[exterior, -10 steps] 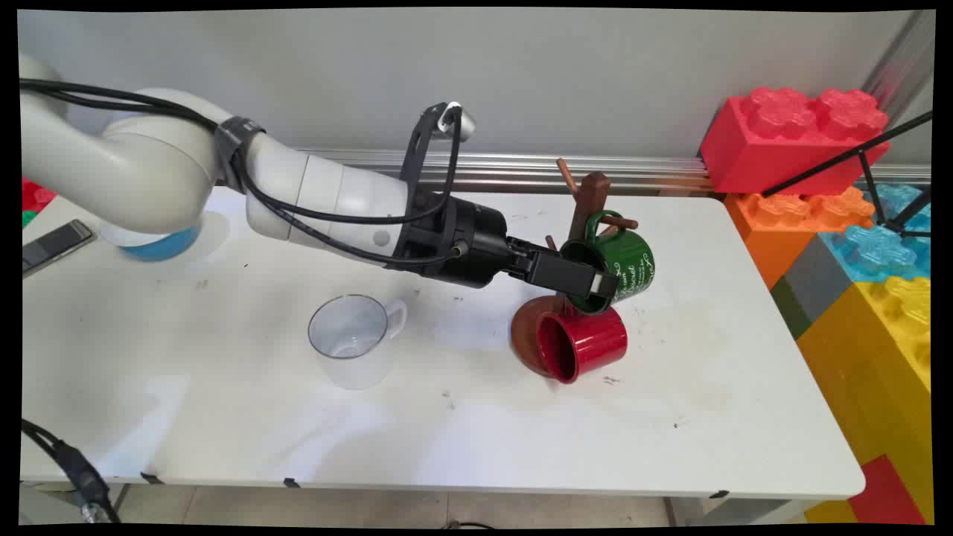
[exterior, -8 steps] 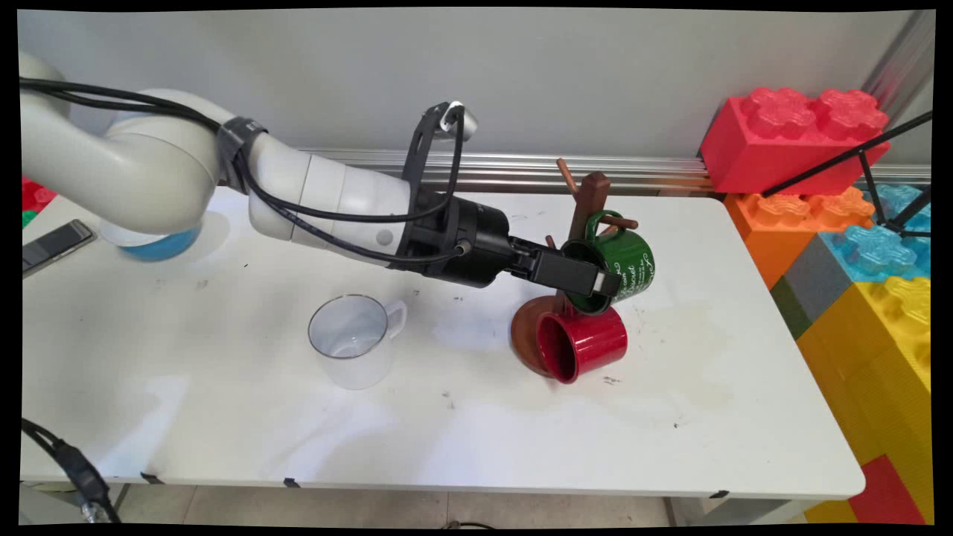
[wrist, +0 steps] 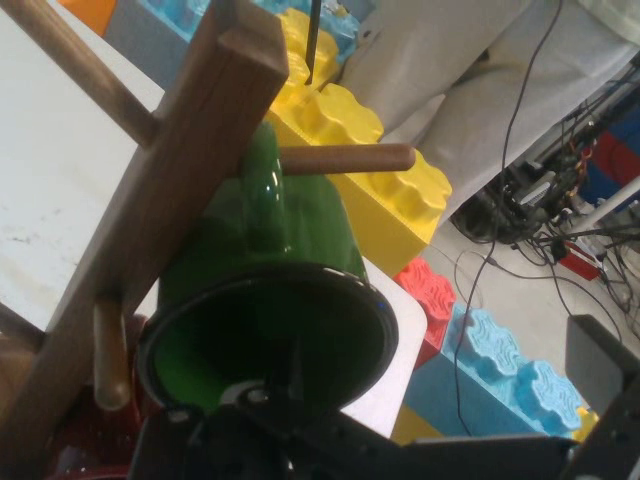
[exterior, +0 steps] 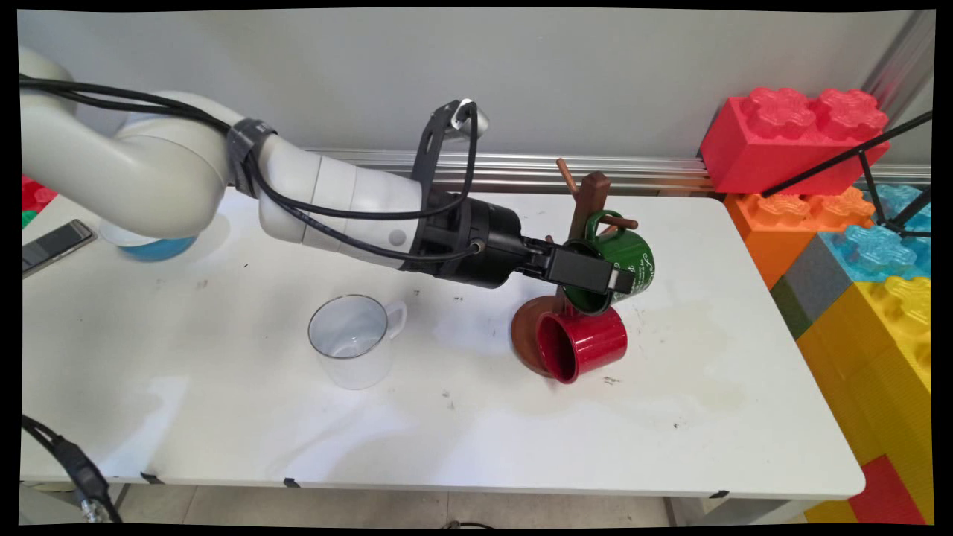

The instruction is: Pick up the green mug from the rack

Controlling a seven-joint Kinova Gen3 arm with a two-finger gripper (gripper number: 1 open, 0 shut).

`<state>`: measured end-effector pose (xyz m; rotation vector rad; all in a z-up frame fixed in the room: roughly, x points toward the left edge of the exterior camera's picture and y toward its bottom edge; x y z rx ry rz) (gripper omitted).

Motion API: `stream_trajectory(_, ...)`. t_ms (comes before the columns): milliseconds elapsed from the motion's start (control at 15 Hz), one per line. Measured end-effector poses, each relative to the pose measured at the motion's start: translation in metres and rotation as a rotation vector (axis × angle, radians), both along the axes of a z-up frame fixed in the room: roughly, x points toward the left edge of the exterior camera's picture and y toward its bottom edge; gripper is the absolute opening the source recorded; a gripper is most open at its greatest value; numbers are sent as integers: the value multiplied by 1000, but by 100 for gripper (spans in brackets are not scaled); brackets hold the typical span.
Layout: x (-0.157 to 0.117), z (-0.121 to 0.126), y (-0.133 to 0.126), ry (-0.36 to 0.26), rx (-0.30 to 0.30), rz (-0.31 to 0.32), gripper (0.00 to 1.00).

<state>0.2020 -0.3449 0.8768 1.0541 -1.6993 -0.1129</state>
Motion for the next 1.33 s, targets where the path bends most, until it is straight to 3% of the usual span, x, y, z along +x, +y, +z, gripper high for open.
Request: stream_trajectory(1333, -29, -6, 1, 5, 26, 75, 100)
